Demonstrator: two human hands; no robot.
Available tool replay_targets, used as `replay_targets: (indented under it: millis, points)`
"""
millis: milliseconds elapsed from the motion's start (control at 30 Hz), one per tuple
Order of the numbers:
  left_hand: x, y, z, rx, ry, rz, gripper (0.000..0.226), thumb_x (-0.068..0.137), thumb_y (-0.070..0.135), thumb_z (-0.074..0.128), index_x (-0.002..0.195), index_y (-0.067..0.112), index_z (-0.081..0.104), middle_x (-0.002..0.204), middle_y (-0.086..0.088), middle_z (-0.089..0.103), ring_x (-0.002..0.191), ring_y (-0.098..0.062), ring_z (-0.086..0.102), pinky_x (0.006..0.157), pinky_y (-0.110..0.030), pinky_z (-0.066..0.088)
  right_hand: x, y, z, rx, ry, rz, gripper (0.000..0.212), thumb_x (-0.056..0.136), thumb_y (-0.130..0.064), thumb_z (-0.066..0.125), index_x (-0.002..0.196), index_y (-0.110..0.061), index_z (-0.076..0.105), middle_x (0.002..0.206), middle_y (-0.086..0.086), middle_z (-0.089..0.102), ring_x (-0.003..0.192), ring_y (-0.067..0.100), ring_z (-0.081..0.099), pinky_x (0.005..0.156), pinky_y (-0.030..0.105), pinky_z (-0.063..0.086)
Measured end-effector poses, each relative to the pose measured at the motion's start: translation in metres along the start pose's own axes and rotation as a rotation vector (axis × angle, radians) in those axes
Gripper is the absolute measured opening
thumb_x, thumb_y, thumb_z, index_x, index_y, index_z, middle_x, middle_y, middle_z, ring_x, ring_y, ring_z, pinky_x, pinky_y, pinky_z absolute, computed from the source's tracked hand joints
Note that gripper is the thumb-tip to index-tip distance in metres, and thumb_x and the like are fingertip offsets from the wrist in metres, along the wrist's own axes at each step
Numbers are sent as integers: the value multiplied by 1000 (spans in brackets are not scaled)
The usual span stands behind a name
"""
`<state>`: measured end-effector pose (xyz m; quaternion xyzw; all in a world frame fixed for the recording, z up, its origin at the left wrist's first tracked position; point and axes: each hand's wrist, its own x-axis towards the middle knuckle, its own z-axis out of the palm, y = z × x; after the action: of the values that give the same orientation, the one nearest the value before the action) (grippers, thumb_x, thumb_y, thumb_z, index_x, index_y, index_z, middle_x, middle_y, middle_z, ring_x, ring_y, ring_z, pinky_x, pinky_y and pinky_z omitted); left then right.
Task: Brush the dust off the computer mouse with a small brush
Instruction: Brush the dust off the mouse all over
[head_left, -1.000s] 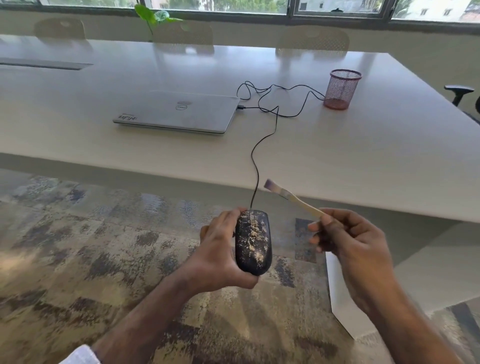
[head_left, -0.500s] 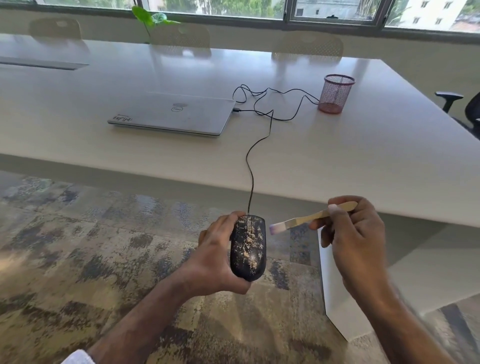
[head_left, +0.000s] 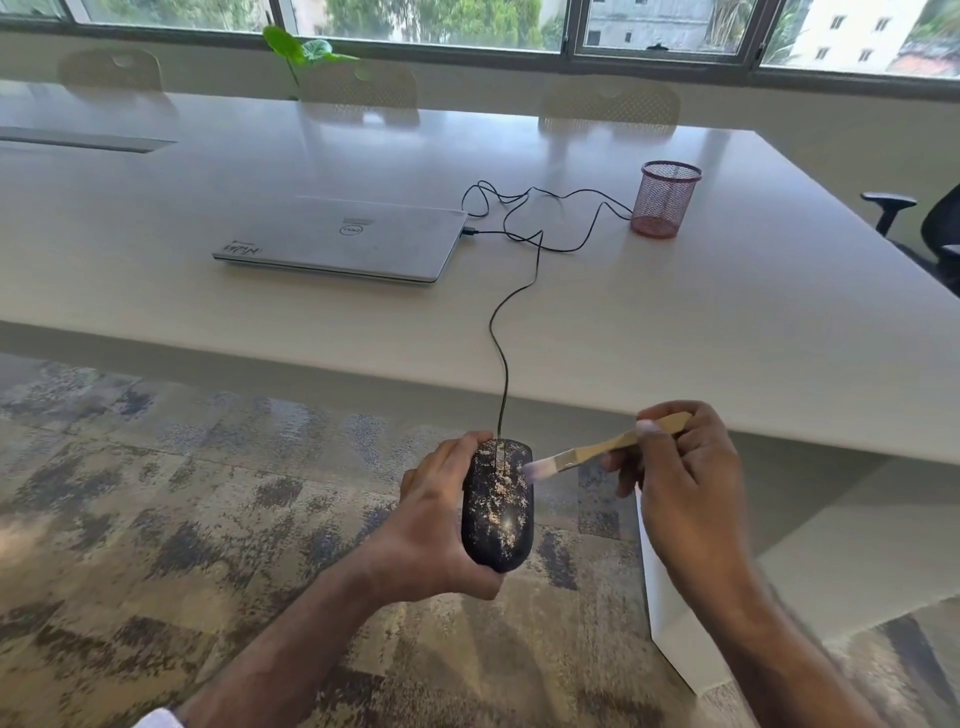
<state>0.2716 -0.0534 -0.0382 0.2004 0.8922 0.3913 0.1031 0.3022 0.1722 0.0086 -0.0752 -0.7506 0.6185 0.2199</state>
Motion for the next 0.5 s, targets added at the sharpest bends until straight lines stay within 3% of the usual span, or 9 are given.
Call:
replay_targets:
  millis: [133,367,500]
  points:
    - [1,-1,0,1,-5,-4,129,50,35,89,160,30,21,140,18,38,128,-10,37,117,-35,37,-2,1,2,-106,-16,-12,19,103,-8,50,91,-23,52,65,3,73,57,44,59,51,52,48]
    - [4,-4,2,-1,-7,2,129,51,36,90,159,32,20,140,21,37,130,-10,35,113,-29,36,1,-3,4,-65,7,-42,11,101,-17,50,92,-22,53,67,7,74,54,31,62,50,43,49]
    - [5,-4,2,-2,1,10,128,51,35,91,158,33,20,138,24,37,130,-9,36,110,-27,35,3,0,3,-141,-9,-48,17,103,-12,50,91,-24,53,67,3,73,56,44,59,51,56,51]
